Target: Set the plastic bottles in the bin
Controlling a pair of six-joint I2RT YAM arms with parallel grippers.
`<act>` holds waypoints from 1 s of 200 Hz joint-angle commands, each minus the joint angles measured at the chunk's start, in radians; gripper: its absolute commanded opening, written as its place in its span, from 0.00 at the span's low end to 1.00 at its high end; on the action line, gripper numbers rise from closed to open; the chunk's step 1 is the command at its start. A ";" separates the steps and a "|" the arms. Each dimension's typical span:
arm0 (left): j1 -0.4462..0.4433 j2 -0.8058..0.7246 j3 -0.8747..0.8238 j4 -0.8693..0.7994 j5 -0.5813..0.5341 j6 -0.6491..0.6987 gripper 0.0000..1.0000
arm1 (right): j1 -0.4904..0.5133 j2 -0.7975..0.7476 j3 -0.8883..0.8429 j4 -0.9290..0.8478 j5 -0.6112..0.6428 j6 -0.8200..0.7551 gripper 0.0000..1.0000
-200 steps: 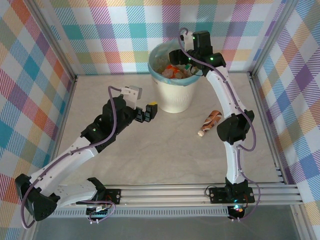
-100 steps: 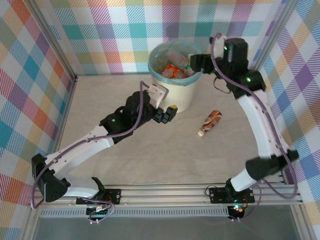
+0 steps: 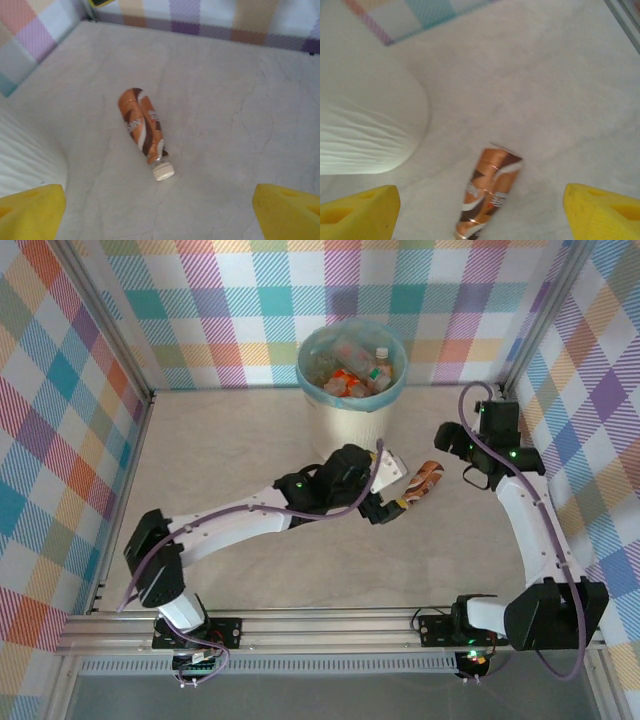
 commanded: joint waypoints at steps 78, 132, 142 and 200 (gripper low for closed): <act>-0.015 0.285 0.134 0.077 0.006 -0.089 0.97 | -0.054 0.261 -0.134 0.255 -0.153 0.194 0.82; -0.013 0.289 0.113 0.036 -0.038 -0.060 0.98 | -0.054 0.417 -0.103 0.307 -0.173 0.259 0.84; -0.013 0.286 0.109 0.031 -0.042 -0.058 0.98 | -0.054 0.443 -0.093 0.306 -0.170 0.266 0.84; -0.013 0.282 0.103 0.027 -0.051 -0.065 0.98 | -0.053 0.559 -0.064 0.323 -0.222 0.296 0.78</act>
